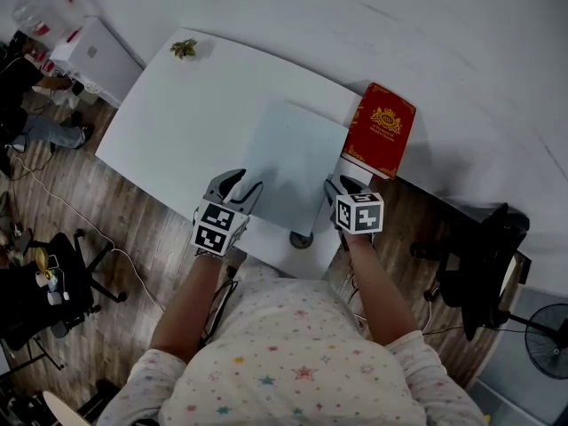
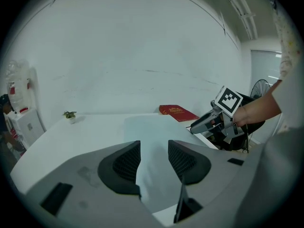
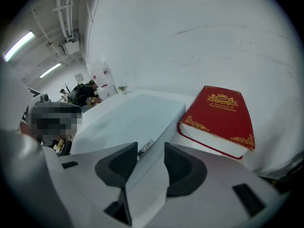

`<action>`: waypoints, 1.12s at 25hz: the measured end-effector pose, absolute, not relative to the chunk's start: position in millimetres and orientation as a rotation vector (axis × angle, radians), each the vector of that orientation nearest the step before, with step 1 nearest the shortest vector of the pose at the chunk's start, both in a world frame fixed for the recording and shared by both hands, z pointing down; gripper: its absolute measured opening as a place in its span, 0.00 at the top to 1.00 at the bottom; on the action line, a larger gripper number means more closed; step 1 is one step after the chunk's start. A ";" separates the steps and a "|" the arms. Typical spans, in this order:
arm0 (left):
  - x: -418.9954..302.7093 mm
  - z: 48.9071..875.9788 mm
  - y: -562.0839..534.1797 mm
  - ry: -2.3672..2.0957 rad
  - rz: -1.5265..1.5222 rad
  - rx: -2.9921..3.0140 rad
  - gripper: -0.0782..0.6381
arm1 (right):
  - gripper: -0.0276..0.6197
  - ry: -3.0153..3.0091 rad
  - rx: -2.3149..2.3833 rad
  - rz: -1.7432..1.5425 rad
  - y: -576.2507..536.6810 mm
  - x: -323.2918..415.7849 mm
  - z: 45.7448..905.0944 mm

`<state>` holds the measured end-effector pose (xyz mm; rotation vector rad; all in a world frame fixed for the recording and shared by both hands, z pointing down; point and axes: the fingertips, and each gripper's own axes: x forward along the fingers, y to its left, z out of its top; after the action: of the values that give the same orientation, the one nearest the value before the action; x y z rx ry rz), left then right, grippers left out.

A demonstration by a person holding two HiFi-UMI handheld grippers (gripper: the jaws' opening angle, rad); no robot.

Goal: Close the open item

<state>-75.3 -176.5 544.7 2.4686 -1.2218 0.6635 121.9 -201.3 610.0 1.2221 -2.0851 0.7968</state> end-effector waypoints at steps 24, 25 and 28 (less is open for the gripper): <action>-26.4 478.6 -170.0 -1.190 0.415 2.546 0.81 | 0.95 -2.325 1.281 0.602 -183.5 149.3 509.6; -24.8 474.6 -169.3 -1.185 0.396 2.548 0.82 | 0.95 -2.344 1.293 0.586 -183.7 150.1 503.1; -21.4 461.7 -167.0 -1.170 0.325 2.553 0.85 | 0.96 -2.404 1.330 0.534 -183.9 152.1 481.8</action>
<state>-21.4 -167.0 461.7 2.5535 -1.1703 0.3253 152.1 -183.9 481.8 1.3295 -2.4037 0.5336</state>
